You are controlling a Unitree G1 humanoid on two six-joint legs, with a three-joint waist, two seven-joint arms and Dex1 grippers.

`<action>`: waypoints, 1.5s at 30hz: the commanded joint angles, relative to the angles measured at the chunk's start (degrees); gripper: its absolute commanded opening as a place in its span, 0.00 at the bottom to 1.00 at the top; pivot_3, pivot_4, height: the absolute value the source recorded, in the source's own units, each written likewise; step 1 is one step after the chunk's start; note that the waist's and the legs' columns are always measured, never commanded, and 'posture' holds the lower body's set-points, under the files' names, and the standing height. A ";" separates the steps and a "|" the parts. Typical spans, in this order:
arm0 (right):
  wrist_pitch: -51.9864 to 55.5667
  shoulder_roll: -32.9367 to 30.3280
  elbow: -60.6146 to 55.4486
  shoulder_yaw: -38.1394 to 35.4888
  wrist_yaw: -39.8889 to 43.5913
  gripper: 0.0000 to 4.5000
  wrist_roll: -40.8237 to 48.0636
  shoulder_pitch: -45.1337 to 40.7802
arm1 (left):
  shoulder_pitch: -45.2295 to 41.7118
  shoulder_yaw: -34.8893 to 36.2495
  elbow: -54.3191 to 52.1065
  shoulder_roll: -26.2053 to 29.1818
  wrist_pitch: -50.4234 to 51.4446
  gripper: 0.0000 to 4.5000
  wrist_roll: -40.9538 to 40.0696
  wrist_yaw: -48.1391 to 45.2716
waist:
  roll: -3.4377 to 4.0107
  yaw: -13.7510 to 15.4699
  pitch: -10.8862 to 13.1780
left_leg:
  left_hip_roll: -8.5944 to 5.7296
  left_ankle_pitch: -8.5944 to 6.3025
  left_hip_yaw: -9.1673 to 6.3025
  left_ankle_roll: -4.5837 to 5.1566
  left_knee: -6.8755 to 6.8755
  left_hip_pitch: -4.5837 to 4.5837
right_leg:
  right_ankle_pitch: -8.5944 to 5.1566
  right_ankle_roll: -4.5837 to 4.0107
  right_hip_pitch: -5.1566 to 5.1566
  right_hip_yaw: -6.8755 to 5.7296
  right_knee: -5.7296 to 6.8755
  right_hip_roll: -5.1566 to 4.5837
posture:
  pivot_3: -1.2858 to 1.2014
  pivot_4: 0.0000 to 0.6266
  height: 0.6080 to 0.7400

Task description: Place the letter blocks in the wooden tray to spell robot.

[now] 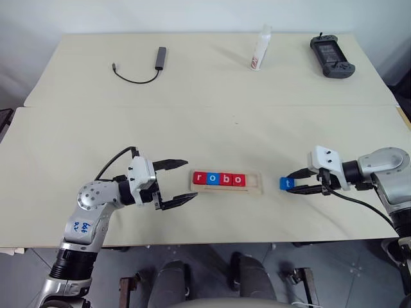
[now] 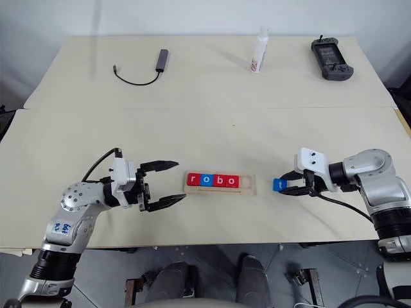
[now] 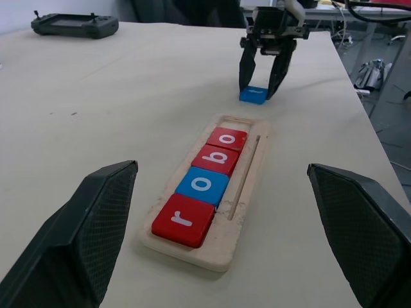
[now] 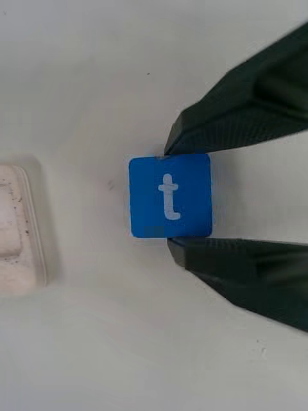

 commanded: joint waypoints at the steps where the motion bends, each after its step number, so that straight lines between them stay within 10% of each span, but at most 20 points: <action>1: 2.84 0.90 -5.37 -1.22 0.05 0.32 2.01 -1.10 | 0.33 0.37 -1.61 0.25 -0.30 1.00 -1.25 -0.63 | 0.00 -0.02 0.00 | 0.00 0.00 0.00 0.00 0.00 0.00 | 0.00 0.00 0.00 0.01 0.00 0.00 | 0.52 0.24 1.00; 9: 25.09 1.70 -20.64 0.55 -2.56 0.32 5.75 -4.90 | 0.47 0.02 -1.86 -0.24 -0.16 1.00 -1.14 -0.63 | 0.01 0.07 0.00 | 0.02 0.00 -0.05 -0.02 0.03 -0.02 | 0.00 0.00 -0.01 0.00 0.03 0.00 | 0.52 0.24 1.00; 25: 23.49 7.32 -18.12 7.46 -7.98 0.32 -0.06 -6.62 | 1.10 -0.61 -2.33 -0.90 -0.37 1.00 -0.77 0.17 | 0.01 0.03 0.00 | -0.02 0.00 -0.07 -0.02 0.06 -0.07 | 0.00 0.00 -0.02 -0.05 0.04 -0.03 | 0.52 0.24 1.00; 34: 23.67 6.66 -20.82 4.95 -9.14 0.99 1.07 -6.03 | 1.72 -0.57 -2.90 -0.91 -0.38 1.00 -0.79 0.44 | 0.01 0.00 0.00 | -0.02 0.00 -0.07 -0.02 0.06 -0.07 | 0.00 0.00 -0.02 -0.05 0.04 -0.03 | 0.52 0.24 1.00; 41: 24.29 2.60 -27.51 0.17 -6.89 0.99 5.71 -0.87 | 1.66 -0.40 -2.38 -0.79 -0.60 1.00 -0.66 0.49 | 0.01 0.12 0.00 | -0.02 0.00 -0.09 -0.02 0.06 -0.08 | 0.00 0.00 0.00 -0.07 0.02 -0.03 | 0.52 0.24 1.00; 45: 23.44 1.45 -26.74 -0.61 -6.93 0.79 5.74 0.92 | 1.24 -0.73 -1.93 -1.06 -0.74 1.00 -0.52 0.59 | 0.01 0.00 0.00 | -0.02 0.00 -0.07 -0.02 0.06 -0.05 | 0.00 0.00 -0.01 -0.05 0.04 -0.03 | 0.52 0.24 1.00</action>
